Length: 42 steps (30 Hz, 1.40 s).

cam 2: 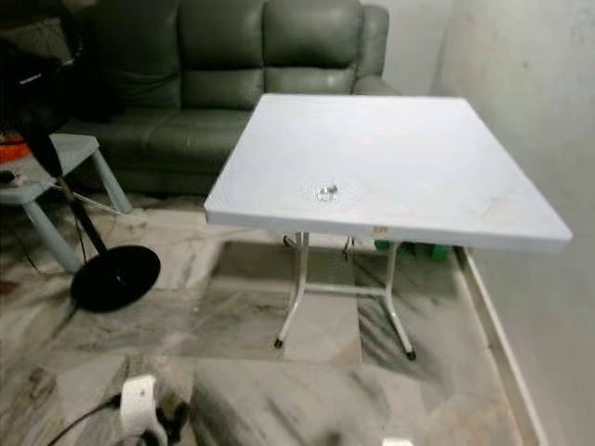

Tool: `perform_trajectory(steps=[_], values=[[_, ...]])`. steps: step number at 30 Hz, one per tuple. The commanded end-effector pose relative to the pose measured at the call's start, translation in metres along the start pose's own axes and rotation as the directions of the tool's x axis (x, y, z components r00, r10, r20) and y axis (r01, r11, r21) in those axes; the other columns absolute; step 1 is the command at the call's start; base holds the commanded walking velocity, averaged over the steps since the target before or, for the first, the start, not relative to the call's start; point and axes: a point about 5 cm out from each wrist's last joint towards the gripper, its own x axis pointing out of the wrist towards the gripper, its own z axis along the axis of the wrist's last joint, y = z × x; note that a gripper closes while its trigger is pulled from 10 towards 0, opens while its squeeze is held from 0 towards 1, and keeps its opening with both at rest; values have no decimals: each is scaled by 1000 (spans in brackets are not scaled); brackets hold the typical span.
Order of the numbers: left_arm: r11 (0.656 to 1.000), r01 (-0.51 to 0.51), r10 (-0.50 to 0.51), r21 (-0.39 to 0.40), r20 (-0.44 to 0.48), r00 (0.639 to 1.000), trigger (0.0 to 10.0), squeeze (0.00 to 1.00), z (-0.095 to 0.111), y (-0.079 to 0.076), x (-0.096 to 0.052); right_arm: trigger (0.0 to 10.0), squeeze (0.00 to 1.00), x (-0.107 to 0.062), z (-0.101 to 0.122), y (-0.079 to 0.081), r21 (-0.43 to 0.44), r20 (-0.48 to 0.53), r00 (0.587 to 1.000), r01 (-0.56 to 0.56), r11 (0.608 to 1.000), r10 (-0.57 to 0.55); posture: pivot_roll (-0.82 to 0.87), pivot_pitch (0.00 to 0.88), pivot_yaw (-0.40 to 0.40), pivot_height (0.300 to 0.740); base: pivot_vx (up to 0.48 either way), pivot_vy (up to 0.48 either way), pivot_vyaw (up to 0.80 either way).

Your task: Hang keys on a hook

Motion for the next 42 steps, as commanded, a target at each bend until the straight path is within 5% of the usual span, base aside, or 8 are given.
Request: perform_trajectory(steps=[1,11,18,22,23,26,36,42], values=[[1000,2,-3,12,31,1000,10000,0,9,2,1,10000,0,1,6,-2,-8,23,1000,1,1000,-1,36,0,6,740,0,0,0],[997,68,-72,32,160,984,10000,0,41,-11,7,10000,0,7,42,-1,-20,177,984,-29,999,32,34,0,7,740,0,0,0],[990,128,-143,66,318,937,10000,0,79,-23,9,10000,0,7,86,5,-42,388,918,-72,997,83,27,0,11,740,0,0,0],[984,147,-175,99,415,893,10000,0,99,-26,6,10000,0,1,110,8,-48,524,844,-105,993,115,25,0,14,740,0,0,0],[980,172,-198,98,478,856,10000,0,109,-26,2,10000,0,-6,124,12,-45,617,775,-136,990,134,20,0,16,740,0,0,0],[979,177,-202,97,516,832,10000,0,115,-26,-1,10000,0,-12,134,15,-60,673,724,-149,987,150,16,0,17,740,0,0,0],[959,245,-268,139,723,637,10000,0,167,-50,-37,10000,0,-68,200,32,-112,882,436,-173,978,178,15,0,15,740,0,0,0],[952,265,-288,151,734,615,10000,0,184,-56,-48,10000,0,-91,220,37,-136,907,375,-173,975,193,18,1,15,740,0,0,0]])
